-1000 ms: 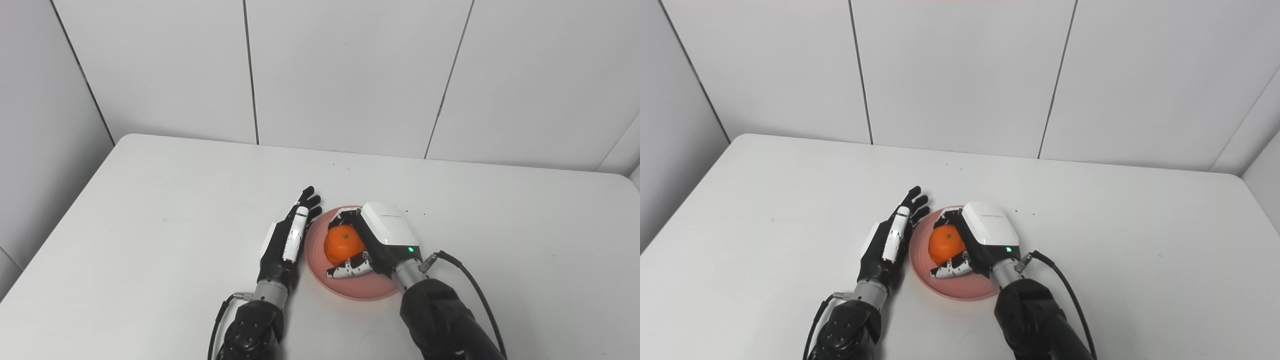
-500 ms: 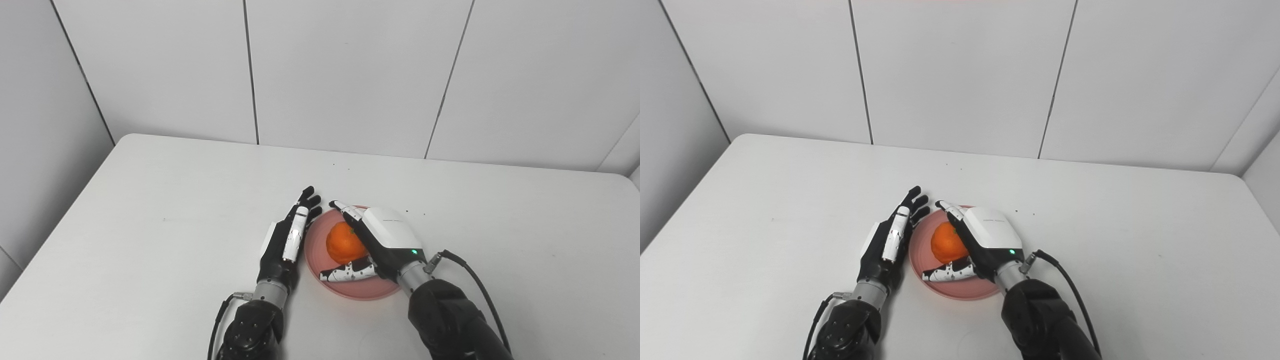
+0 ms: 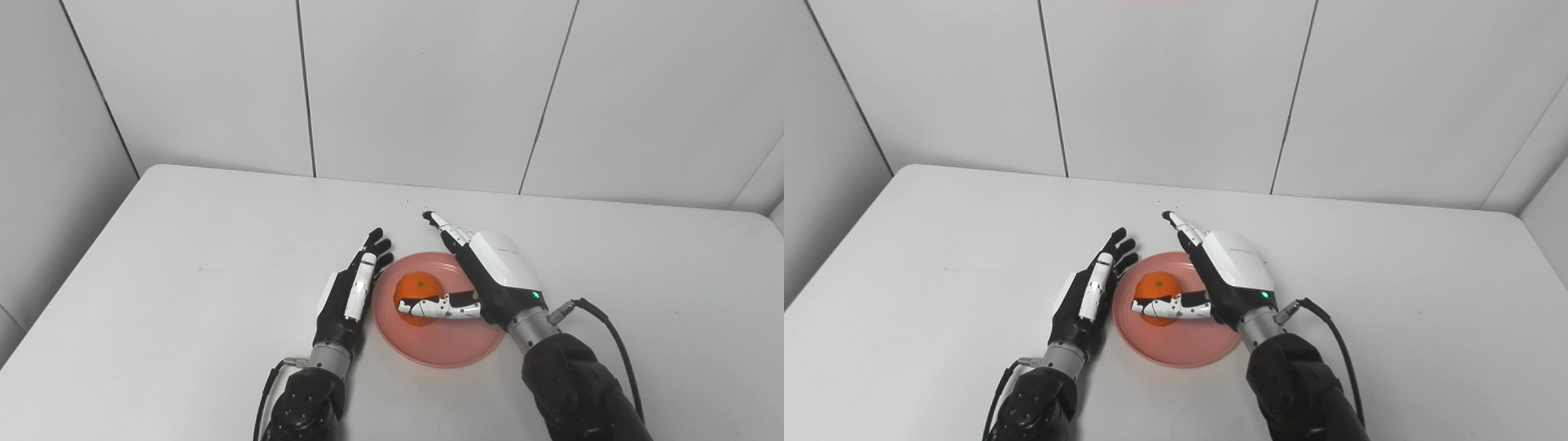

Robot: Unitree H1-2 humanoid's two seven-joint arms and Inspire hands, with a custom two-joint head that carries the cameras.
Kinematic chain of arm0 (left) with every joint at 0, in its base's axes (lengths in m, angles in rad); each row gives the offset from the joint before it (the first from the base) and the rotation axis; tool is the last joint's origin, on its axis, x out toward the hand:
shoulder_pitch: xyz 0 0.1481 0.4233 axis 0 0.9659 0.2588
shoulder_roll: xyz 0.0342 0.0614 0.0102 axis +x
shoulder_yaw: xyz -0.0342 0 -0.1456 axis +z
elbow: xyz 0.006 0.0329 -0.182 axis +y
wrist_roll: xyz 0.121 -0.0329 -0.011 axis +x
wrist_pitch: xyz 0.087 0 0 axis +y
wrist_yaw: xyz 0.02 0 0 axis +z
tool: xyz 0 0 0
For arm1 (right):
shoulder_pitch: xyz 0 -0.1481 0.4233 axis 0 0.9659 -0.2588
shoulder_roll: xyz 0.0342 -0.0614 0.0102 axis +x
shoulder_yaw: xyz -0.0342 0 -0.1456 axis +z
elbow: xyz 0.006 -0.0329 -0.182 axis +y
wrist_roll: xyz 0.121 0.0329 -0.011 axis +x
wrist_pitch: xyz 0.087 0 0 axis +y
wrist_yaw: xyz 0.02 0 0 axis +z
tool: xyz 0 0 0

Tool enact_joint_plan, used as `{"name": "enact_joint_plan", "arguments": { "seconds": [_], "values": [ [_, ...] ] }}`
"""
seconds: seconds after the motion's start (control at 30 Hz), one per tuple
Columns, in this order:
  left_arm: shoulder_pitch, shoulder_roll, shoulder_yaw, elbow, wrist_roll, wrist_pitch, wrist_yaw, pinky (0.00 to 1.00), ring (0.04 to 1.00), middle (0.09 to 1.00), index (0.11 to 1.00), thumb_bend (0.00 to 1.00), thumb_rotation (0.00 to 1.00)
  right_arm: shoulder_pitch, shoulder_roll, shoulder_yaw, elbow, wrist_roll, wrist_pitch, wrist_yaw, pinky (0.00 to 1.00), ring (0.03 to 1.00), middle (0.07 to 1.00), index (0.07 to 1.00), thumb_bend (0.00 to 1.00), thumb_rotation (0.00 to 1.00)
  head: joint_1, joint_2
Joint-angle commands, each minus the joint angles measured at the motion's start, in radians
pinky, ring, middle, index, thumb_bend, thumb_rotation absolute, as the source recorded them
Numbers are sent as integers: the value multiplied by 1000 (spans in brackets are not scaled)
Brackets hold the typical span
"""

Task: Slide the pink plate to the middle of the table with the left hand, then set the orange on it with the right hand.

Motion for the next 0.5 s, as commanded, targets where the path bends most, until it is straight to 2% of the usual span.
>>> {"name": "enact_joint_plan", "arguments": {
  "seconds": [0.0, 0.17, 0.23, 0.37, 0.43, 0.47],
  "values": [
    [0, 0, 11, -7, -34, -18, -16, 931, 939, 944, 933, 359, 1000, -27, 7, -41, -47, 36, -67, -60, 758, 852, 900, 920, 1000, 596, -1, -1],
    [1, -4, 15, -13, -43, -5, -8, 929, 939, 952, 930, 366, 1000, -16, 21, -118, -71, 125, -101, -118, 765, 853, 901, 917, 1000, 562, -8, -5],
    [0, 0, 15, -12, -40, 1, -8, 935, 942, 958, 939, 366, 1000, -5, 27, -143, -88, 138, -83, -133, 757, 849, 897, 917, 1000, 574, -9, -7],
    [0, 5, 15, -12, -32, 6, -5, 935, 938, 950, 936, 367, 1000, 36, 35, -171, -113, 135, -59, -162, 794, 876, 914, 915, 893, 720, -15, -11],
    [1, 5, 17, -15, -34, 9, -5, 936, 938, 950, 937, 365, 1000, 61, 41, -183, -125, 146, -51, -163, 817, 890, 921, 914, 846, 828, -21, -18],
    [2, 5, 18, -16, -37, 9, -5, 935, 938, 949, 937, 360, 1000, 72, 44, -188, -131, 151, -47, -162, 812, 888, 921, 920, 834, 930, -22, -19]
  ]
}}
